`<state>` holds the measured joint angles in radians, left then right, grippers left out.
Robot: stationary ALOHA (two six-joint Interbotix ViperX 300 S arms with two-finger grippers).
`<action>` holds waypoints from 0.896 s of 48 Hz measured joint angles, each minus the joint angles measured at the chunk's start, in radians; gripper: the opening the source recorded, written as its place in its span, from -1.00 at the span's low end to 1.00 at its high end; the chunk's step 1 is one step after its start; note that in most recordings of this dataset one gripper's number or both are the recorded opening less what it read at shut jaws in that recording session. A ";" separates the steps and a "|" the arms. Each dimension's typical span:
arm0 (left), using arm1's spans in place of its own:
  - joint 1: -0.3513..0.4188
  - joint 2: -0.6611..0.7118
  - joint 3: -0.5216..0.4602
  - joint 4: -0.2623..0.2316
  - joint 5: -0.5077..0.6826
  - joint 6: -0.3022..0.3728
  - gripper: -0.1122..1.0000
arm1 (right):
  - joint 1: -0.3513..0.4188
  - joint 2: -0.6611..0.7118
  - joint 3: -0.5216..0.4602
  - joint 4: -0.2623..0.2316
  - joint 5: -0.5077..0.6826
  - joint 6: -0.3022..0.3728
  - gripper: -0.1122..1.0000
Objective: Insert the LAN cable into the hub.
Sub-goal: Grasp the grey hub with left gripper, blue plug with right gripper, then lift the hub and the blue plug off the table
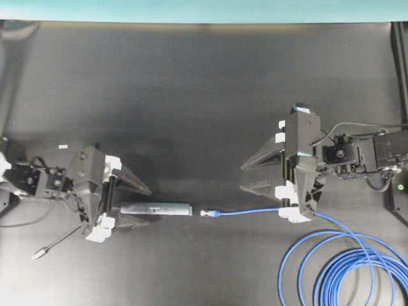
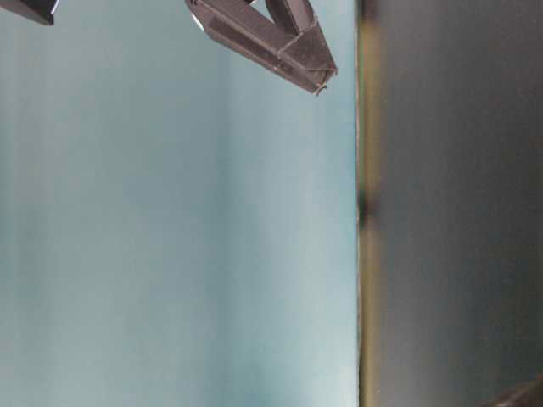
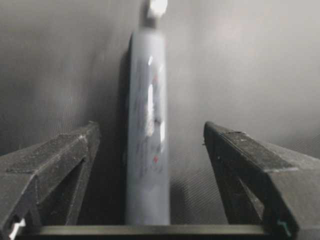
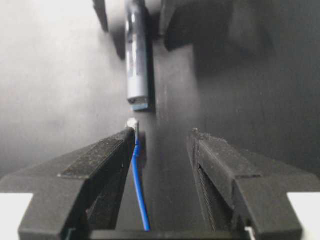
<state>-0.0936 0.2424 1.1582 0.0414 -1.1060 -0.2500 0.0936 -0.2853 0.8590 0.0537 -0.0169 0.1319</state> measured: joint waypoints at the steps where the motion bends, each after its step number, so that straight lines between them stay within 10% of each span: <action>1: 0.000 0.006 0.000 0.000 0.000 0.000 0.64 | 0.000 0.000 0.000 -0.002 0.000 0.003 0.00; 43: -0.009 0.031 -0.084 0.000 0.101 0.015 -0.27 | 0.003 -0.008 0.075 0.002 -0.074 0.012 0.00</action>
<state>-0.1028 0.2730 1.0738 0.0414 -1.0048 -0.2347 0.0966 -0.2930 0.9342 0.0552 -0.0905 0.1442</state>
